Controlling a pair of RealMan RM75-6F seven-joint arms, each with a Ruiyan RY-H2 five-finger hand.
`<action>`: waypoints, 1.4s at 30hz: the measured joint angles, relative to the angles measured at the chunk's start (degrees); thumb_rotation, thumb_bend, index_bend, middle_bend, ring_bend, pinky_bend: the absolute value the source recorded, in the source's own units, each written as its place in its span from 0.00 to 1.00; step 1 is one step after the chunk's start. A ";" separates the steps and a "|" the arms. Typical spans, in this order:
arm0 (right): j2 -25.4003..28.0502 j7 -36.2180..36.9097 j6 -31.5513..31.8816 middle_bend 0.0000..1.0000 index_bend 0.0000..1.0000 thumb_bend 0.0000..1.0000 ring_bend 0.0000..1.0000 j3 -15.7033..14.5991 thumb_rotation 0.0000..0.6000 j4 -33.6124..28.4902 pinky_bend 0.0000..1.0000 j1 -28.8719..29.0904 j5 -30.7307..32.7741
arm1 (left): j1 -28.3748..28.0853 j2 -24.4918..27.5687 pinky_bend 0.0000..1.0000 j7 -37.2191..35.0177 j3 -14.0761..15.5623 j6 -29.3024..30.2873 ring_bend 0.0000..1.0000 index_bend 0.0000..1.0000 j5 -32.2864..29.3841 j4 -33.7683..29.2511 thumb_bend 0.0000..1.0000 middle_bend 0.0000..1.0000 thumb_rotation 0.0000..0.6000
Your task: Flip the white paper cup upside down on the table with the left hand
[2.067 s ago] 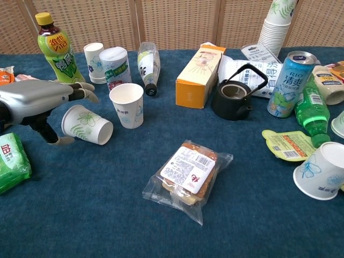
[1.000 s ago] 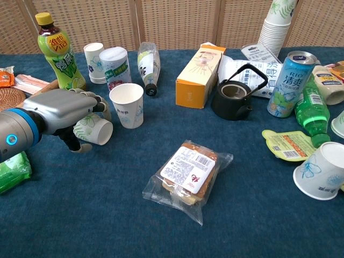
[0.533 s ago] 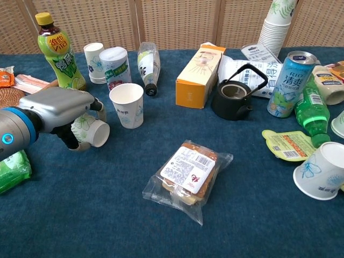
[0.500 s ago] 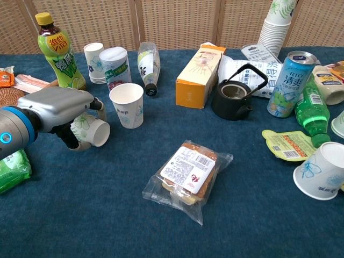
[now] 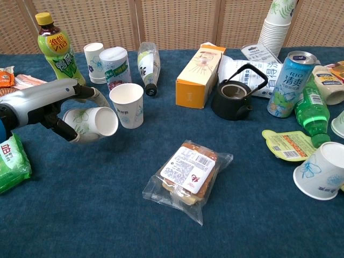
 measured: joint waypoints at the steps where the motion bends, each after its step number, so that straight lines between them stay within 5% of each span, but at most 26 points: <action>1: -0.03 -0.10 -0.03 0.00 0.00 0.08 0.00 -0.01 1.00 -0.01 0.00 0.01 0.01 | 0.38 0.21 0.11 -2.42 0.00 -0.49 0.13 0.37 0.92 0.26 0.35 0.27 1.00; 18: -0.49 -1.36 -0.72 0.00 0.00 0.08 0.00 -0.17 1.00 -0.14 0.00 0.31 0.06 | 5.95 -3.75 0.07 -41.41 -1.54 -4.63 0.12 0.37 14.28 13.50 0.34 0.28 1.00; 42: -0.48 -1.29 -0.87 0.00 0.00 0.08 0.00 -0.17 1.00 -0.10 0.00 0.38 0.35 | 7.47 -8.32 0.00 -39.91 -1.71 -4.82 0.02 0.36 15.36 21.09 0.34 0.24 1.00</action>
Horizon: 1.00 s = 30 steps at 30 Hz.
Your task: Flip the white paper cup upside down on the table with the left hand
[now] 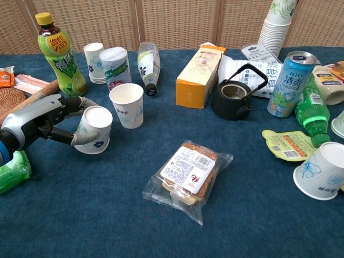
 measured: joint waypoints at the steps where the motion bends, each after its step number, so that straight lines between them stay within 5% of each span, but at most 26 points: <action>1: 0.00 -0.07 -0.02 0.00 0.00 0.08 0.00 -0.01 1.00 -0.01 0.00 0.01 -0.03 | 0.08 0.03 0.00 -0.18 0.04 0.03 0.01 0.36 0.14 0.10 0.34 0.22 1.00; 6: -0.09 -0.32 -0.02 0.00 0.00 0.08 0.00 -0.04 1.00 -0.04 0.00 0.03 -0.08 | 0.57 0.45 0.00 -0.28 0.50 1.04 0.00 0.30 1.75 0.67 0.34 0.00 1.00; 19: -0.11 -0.42 0.04 0.00 0.00 0.08 0.00 -0.11 1.00 -0.15 0.00 0.01 -0.18 | 2.67 2.42 0.00 7.14 2.09 6.33 0.00 0.24 5.02 0.11 0.34 0.00 1.00; 30: -0.04 -0.54 0.24 0.00 0.00 0.08 0.00 -0.32 1.00 -0.36 0.00 -0.06 -0.69 | 4.53 15.13 0.00 18.30 4.65 9.06 0.00 0.16 7.66 -11.97 0.34 0.00 1.00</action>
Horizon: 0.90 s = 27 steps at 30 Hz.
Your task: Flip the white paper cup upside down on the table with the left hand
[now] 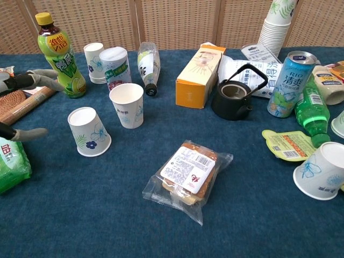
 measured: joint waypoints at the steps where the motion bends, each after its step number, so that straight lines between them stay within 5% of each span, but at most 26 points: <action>1: -0.01 -0.07 -0.01 0.00 0.00 0.08 0.00 -0.01 1.00 0.00 0.00 0.01 -0.03 | 0.23 1.36 0.00 1.24 0.32 0.33 0.00 0.16 0.34 -1.16 0.34 0.00 1.00; 7: -0.09 -0.59 0.09 0.00 0.00 0.08 0.00 -0.12 1.00 -0.15 0.00 0.03 -0.45 | 3.36 9.84 0.00 8.87 3.07 5.67 0.00 0.15 3.88 -6.44 0.34 0.00 1.00; 14: -0.15 -1.35 0.35 0.00 0.00 0.08 0.00 -0.41 1.00 -0.52 0.00 -0.05 -1.32 | 9.76 17.58 0.00 7.96 7.53 13.91 0.00 0.15 9.38 -7.52 0.35 0.00 1.00; 27: -0.58 -3.46 0.35 0.00 0.00 0.07 0.00 -0.27 1.00 -0.77 0.00 0.09 -1.41 | 19.72 18.81 0.00 0.35 8.71 25.28 0.00 0.15 9.40 1.52 0.35 0.00 1.00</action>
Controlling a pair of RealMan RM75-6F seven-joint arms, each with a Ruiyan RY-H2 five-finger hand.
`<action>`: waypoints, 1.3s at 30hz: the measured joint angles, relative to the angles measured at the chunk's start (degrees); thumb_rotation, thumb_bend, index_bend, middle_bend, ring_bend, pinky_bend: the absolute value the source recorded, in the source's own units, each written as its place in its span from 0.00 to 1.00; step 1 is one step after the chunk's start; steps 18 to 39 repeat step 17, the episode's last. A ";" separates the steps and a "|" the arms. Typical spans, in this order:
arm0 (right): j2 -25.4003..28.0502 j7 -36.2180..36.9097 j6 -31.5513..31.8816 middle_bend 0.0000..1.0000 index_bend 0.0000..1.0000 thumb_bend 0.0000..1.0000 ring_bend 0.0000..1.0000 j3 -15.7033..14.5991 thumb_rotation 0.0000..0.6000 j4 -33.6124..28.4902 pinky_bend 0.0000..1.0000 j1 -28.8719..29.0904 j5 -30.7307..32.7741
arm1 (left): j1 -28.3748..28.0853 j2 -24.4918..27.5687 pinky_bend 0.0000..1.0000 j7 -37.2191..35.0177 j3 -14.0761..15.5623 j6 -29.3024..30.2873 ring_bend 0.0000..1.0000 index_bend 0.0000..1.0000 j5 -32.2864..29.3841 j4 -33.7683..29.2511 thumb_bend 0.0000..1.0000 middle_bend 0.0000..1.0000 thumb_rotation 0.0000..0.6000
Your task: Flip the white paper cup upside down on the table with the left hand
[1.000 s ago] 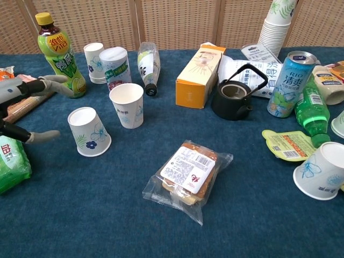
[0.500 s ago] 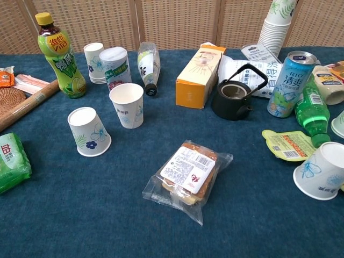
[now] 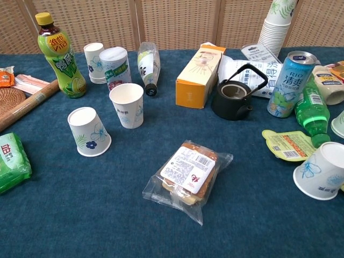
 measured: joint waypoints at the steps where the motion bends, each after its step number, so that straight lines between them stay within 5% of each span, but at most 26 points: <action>1: -0.08 -0.19 -0.08 0.00 0.00 0.07 0.00 0.00 1.00 0.01 0.00 0.03 0.02 | 0.48 -0.04 0.00 -0.87 -0.16 0.56 0.00 0.15 -0.18 0.54 0.35 0.00 1.00; 7: -0.76 -1.79 -1.21 0.00 0.00 0.08 0.00 -0.09 1.00 0.02 0.00 0.49 0.10 | 2.41 -0.04 0.00 -5.15 -1.03 1.18 0.00 0.15 -1.02 3.38 0.35 0.00 1.00; 39: -1.81 -3.08 -2.45 0.00 0.00 0.08 0.00 -0.22 1.00 0.59 0.00 0.99 0.66 | 3.12 0.45 0.00 -4.70 -1.84 -1.03 0.00 0.16 -2.06 3.56 0.35 0.00 1.00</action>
